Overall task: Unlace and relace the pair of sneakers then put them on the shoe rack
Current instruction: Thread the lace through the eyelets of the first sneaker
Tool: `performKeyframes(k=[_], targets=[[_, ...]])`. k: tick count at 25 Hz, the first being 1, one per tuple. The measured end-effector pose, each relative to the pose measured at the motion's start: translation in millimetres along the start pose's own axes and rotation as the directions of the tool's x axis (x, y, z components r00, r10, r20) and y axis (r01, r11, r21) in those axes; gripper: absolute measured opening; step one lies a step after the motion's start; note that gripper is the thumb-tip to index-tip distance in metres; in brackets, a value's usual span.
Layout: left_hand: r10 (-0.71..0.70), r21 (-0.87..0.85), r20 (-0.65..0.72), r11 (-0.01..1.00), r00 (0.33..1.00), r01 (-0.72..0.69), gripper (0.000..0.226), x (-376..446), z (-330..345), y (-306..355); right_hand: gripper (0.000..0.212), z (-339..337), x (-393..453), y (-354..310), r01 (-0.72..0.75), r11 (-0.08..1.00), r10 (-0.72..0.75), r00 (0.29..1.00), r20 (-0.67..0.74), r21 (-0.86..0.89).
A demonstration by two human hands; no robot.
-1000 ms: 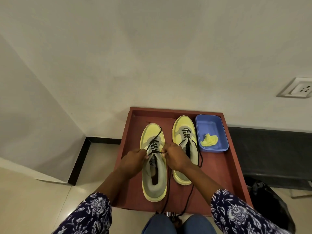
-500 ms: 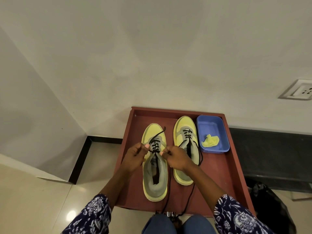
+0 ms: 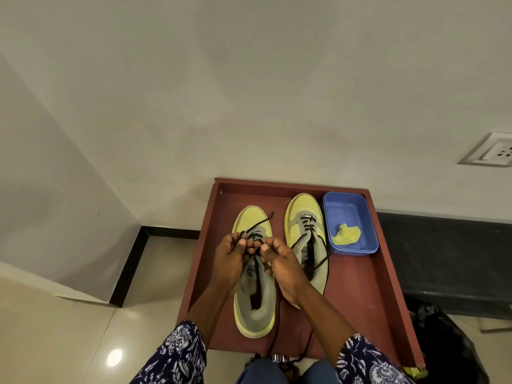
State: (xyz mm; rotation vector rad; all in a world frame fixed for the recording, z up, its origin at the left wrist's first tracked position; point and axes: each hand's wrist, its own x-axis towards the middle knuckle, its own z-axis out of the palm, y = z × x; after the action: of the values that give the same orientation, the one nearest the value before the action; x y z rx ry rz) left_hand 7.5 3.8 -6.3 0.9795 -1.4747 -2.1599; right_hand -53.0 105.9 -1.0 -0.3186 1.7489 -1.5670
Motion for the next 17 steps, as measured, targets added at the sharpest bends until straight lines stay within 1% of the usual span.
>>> performKeyframes(k=[3,7,10,14,16,17], targets=[[0.005,0.015,-0.030,1.000,1.000,-0.004,0.020,4,4,-3,0.020,3,6,8,0.015,1.000,-0.016,0.999,-0.032,-0.026],[-0.005,0.010,-0.048,1.000,0.999,0.005,0.025,5,7,-6,0.019,7,13,15,0.049,0.998,-0.052,0.997,-0.062,-0.050],[-0.025,-0.030,-0.089,0.999,0.996,0.022,0.020,6,7,-5,0.019,9,15,12,0.078,0.994,-0.084,0.994,-0.074,-0.081],[-0.114,-0.112,-0.193,0.989,0.975,0.093,0.013,12,4,-8,0.013,9,18,11,0.104,0.987,-0.117,0.988,-0.105,-0.125],[-0.134,-0.106,-0.197,0.988,0.971,0.115,0.011,13,3,-7,0.010,8,20,9,0.089,0.990,-0.104,0.985,-0.135,-0.112],[-0.136,-0.104,-0.191,0.988,0.972,0.118,0.011,13,3,-7,0.012,7,21,8,0.077,0.992,-0.091,0.984,-0.151,-0.095]])
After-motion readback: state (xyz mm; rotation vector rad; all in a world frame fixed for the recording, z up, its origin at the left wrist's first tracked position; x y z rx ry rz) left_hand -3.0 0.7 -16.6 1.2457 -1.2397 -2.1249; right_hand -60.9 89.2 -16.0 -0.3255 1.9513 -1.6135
